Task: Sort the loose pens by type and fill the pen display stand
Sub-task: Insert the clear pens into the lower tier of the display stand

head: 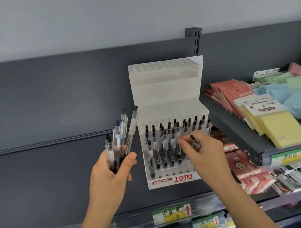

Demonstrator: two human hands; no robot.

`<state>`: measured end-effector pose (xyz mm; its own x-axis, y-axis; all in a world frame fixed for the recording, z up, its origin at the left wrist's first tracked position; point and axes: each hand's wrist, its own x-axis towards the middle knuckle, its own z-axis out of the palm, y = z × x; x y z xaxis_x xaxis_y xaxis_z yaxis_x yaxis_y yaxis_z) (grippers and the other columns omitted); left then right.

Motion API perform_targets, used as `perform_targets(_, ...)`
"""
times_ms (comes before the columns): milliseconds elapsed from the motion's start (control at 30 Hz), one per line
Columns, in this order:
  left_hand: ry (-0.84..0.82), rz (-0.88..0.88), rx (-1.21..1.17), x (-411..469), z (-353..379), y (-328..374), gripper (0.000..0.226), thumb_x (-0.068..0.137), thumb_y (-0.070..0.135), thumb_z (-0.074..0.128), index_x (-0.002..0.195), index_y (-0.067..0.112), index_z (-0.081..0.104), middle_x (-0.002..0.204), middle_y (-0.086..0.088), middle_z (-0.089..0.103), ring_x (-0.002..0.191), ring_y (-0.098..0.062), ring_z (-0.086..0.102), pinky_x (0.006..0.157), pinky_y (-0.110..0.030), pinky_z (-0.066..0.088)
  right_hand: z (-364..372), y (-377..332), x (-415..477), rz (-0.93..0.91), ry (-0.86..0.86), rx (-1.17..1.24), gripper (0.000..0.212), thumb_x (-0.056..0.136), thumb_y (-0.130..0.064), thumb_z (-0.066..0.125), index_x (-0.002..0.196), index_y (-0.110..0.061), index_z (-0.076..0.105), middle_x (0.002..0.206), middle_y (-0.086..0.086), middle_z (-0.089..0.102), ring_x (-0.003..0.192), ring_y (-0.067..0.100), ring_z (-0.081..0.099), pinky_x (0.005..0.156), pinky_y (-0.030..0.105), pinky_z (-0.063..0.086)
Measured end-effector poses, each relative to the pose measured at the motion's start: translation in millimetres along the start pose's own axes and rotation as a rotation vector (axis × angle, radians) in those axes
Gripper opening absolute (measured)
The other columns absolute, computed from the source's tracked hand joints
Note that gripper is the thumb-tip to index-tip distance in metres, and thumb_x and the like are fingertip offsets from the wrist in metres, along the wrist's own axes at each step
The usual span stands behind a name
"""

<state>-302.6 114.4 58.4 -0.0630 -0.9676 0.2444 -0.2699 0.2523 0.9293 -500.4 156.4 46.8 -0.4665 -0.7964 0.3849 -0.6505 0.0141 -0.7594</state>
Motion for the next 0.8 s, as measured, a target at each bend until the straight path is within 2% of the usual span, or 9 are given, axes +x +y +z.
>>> perform_targets(67,0.037,-0.008,0.003,-8,3,2,0.006,0.085,0.024,0.063,0.088,0.022,0.058,0.054,0.012,0.064,0.044,-0.001,0.053,0.049,-0.006,0.04,-1,4,1,-0.01,-0.047,-0.034,0.016,0.089,-0.029,0.06,0.083,-0.016,0.068,0.065,-0.003,0.064,0.057,0.011,0.057,0.055,0.034,0.049)
perform_targets(200,0.096,-0.027,0.027,-22,10,3,0.006,0.085,0.028,0.062,0.087,0.023,0.058,0.055,0.01,0.064,0.046,-0.001,0.054,0.05,-0.013,0.042,-5,10,4,-0.041,-0.093,-0.051,0.016,0.09,-0.031,0.058,0.083,-0.018,0.067,0.066,-0.005,0.063,0.058,0.01,0.057,0.055,0.034,0.049)
perform_targets(300,0.126,-0.034,0.028,-32,16,1,0.007,0.085,0.025,0.061,0.087,0.019,0.059,0.055,0.01,0.064,0.044,-0.003,0.053,0.049,-0.008,0.042,-7,16,4,-0.042,-0.118,-0.02,0.017,0.089,-0.032,0.058,0.083,-0.018,0.067,0.069,-0.006,0.064,0.063,0.01,0.058,0.061,0.039,0.051)
perform_targets(433,0.141,-0.035,0.033,-44,24,2,0.004,0.086,0.023,0.061,0.086,0.02,0.059,0.058,0.009,0.066,0.044,-0.004,0.053,0.047,-0.008,0.042,-13,18,2,-0.066,-0.13,0.037,0.014,0.087,-0.035,0.06,0.083,-0.022,0.065,0.07,-0.011,0.061,0.064,0.005,0.056,0.06,0.032,0.05)
perform_targets(500,0.154,-0.048,0.015,-47,25,4,0.006,0.085,0.023,0.061,0.088,0.019,0.059,0.057,0.01,0.066,0.044,-0.003,0.053,0.046,-0.008,0.042,-20,17,2,-0.044,-0.131,0.101,0.015,0.087,-0.037,0.059,0.082,-0.023,0.058,0.066,-0.01,0.054,0.057,0.003,0.049,0.052,0.019,0.042)
perform_targets(567,0.157,-0.052,0.007,-47,26,6,0.009,0.085,0.024,0.061,0.09,0.017,0.059,0.057,0.011,0.066,0.043,-0.003,0.053,0.045,-0.008,0.041,-27,14,4,-0.007,-0.175,0.178,0.015,0.09,-0.036,0.054,0.087,-0.022,0.051,0.066,-0.008,0.048,0.052,0.001,0.043,0.049,0.014,0.036)
perform_targets(633,0.161,-0.044,0.014,-47,25,6,0.01,0.085,0.024,0.062,0.09,0.016,0.06,0.056,0.011,0.065,0.043,-0.003,0.052,0.045,-0.008,0.041,-34,12,7,0.039,-0.236,0.261,0.017,0.094,-0.035,0.045,0.094,-0.018,0.045,0.068,-0.002,0.044,0.051,0.003,0.037,0.05,0.016,0.034)
perform_targets(733,0.168,-0.036,0.017,-46,25,6,0.008,0.085,0.024,0.062,0.088,0.017,0.059,0.057,0.012,0.065,0.043,-0.003,0.052,0.046,-0.008,0.041,-41,9,9,0.12,-0.249,0.398,0.02,0.096,-0.029,0.039,0.098,-0.009,0.042,0.073,0.009,0.043,0.057,0.013,0.038,0.055,0.031,0.036)
perform_targets(800,0.169,-0.035,0.005,-45,25,6,0.006,0.085,0.023,0.062,0.087,0.019,0.059,0.059,0.011,0.067,0.042,-0.003,0.052,0.046,-0.008,0.041,-45,6,8,0.11,-0.224,0.44,0.025,0.096,-0.033,0.039,0.096,-0.01,0.047,0.073,0.005,0.051,0.055,0.008,0.044,0.053,0.024,0.041)
